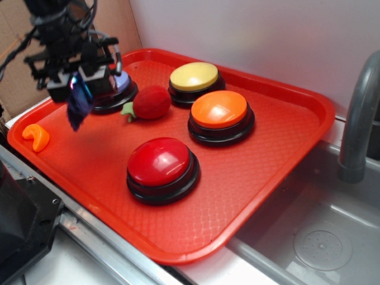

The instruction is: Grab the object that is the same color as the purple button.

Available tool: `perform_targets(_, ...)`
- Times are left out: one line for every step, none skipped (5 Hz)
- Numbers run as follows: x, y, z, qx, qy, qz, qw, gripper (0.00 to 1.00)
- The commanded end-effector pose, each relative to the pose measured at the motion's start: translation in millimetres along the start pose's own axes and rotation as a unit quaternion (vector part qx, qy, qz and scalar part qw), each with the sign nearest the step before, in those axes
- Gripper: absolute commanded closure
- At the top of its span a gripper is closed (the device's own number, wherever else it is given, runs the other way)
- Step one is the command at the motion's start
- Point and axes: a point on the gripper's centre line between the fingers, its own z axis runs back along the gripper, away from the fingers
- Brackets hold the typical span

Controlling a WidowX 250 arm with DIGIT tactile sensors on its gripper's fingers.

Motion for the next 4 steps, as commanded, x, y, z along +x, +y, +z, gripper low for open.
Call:
perform_targets(-10.9, -10.7, 59.2, 0.012, -0.003, -0.171, 0.985, 1.0)
perform_targets(-20.9, -15.3, 73.9, 0.01, 0.012, -0.236, 0.972, 1.0)
perform_targets(-25.3, -17.6, 80.5, -0.009, 0.021, -0.26, 0.965, 1.0)
perform_targets(-18.9, -11.2, 74.5, -0.018, 0.039, -0.228, 0.973, 1.0)
